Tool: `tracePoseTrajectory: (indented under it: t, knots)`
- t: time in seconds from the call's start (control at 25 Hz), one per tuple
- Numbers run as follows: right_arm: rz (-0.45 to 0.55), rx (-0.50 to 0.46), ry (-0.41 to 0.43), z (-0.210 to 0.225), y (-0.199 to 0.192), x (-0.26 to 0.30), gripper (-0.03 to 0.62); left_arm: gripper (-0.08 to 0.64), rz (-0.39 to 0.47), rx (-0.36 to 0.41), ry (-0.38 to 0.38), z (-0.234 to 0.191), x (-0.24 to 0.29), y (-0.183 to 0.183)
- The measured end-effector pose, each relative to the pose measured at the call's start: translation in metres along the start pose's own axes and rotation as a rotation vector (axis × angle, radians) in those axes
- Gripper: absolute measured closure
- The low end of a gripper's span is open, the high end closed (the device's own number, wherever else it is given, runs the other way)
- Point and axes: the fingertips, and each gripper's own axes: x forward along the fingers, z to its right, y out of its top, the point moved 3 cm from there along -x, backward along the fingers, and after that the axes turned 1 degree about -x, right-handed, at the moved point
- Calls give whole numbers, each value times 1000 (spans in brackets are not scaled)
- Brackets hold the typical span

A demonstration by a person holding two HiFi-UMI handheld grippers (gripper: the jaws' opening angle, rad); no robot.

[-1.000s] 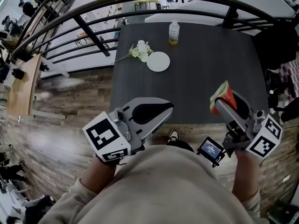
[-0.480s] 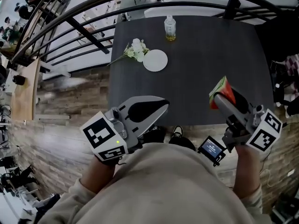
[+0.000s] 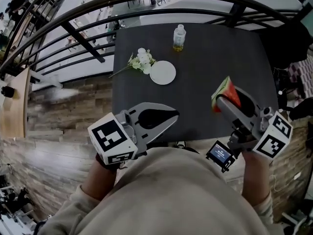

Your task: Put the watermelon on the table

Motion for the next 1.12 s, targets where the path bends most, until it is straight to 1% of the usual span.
tracePoseTrajectory:
  t: [0.04, 0.12, 0.24, 0.32, 0.44, 0.56, 0.72, 0.8, 0.88, 1.12]
  knots:
    - [-6, -10, -6, -2, 0, 8, 399, 554, -9, -5, -2, -7, -4, -6]
    - [-24, -25, -18, -3, -1, 24, 399, 554, 6, -24, 0, -23, -11, -11]
    - [-44, -29, -18, 0, -5, 44, 399, 554, 25, -38, 2, -47, -18, -10]
    - [-59, -32, -17, 1, -5, 50, 399, 554, 31, -38, 8, -54, -22, -9]
    - [-70, -24, -12, 0, -2, 54, 399, 554, 35, -42, 14, -53, -30, -5]
    - [-76, -17, 7, 3, 8, 60, 399, 554, 41, -40, 42, -55, -33, 4]
    - [-96, -39, 41, 9, 19, 68, 399, 554, 109, -62, 68, -52, -33, 20]
    - [-104, -58, 51, 14, 25, 73, 399, 554, 131, -57, 80, -53, -32, 26]
    - [-112, -63, 59, 20, 28, 77, 399, 554, 142, -58, 93, -53, -30, 28]
    - [-131, -60, 82, 32, 26, 89, 399, 554, 177, -101, 132, -62, -33, 23]
